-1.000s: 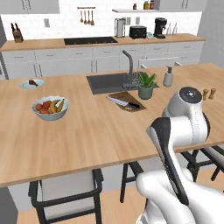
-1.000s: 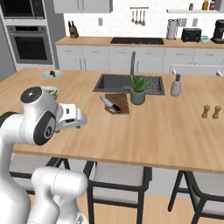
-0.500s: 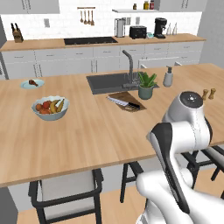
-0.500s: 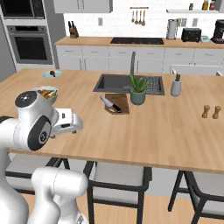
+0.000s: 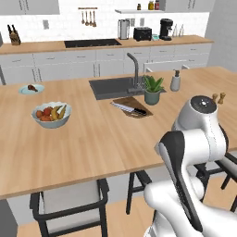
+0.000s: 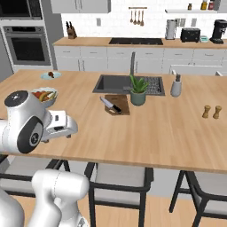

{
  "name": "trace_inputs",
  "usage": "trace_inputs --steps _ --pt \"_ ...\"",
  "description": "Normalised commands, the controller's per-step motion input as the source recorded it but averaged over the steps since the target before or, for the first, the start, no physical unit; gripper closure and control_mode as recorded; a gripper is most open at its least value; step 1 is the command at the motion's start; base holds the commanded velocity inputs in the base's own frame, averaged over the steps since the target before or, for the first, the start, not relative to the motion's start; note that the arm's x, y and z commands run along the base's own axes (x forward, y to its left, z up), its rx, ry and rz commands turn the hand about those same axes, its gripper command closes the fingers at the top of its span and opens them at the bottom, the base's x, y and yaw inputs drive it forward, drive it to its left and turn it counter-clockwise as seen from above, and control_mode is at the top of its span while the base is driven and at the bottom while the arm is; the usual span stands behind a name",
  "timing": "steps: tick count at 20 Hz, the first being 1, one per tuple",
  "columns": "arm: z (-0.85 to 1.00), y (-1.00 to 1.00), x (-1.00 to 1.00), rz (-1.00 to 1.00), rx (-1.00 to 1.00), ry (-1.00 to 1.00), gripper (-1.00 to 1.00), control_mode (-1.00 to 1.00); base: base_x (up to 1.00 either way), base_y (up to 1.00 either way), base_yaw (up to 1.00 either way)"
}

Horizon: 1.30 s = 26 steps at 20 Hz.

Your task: Pick up the knife from the drawer and place it on the cutting board. Then place the meat from the plate to the cutting board.

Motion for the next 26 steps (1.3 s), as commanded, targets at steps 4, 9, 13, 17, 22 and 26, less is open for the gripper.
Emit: trace_inputs --steps 4,9,13,17,22,26 --pt "0.00 0.00 0.00 0.00 0.00 0.00 -1.00 1.00 -0.65 1.00 0.00" --pt "0.00 0.00 0.00 0.00 0.00 0.00 -1.00 1.00 -0.95 0.38 0.00" --pt "0.00 0.00 0.00 0.00 0.00 0.00 -1.00 1.00 -0.94 0.68 0.00" --pt "0.00 0.00 0.00 0.00 0.00 0.00 -1.00 1.00 -0.31 1.00 -0.06" --pt "0.00 0.00 0.00 0.00 0.00 0.00 -1.00 1.00 -0.11 1.00 -0.10" --pt "0.00 0.00 0.00 0.00 0.00 0.00 -1.00 1.00 -0.07 1.00 -0.12"
